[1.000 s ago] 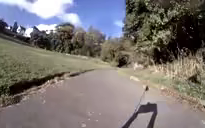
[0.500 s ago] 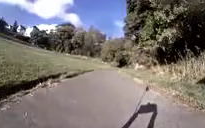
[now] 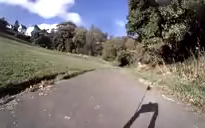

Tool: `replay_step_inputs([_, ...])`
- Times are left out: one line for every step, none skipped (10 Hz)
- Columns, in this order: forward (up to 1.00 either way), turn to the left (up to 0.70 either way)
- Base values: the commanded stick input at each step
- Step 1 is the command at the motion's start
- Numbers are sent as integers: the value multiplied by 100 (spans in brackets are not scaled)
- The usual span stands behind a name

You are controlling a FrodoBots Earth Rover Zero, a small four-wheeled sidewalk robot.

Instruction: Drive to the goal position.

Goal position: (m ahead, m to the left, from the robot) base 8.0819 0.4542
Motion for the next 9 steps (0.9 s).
replay_step_inputs([85, 0])
replay_step_inputs([85, 0])
replay_step_inputs([85, 0])
replay_step_inputs([85, 0])
replay_step_inputs([85, 0])
replay_step_inputs([85, 0])
replay_step_inputs([85, 0])
replay_step_inputs([85, 0])
replay_step_inputs([85, 0])
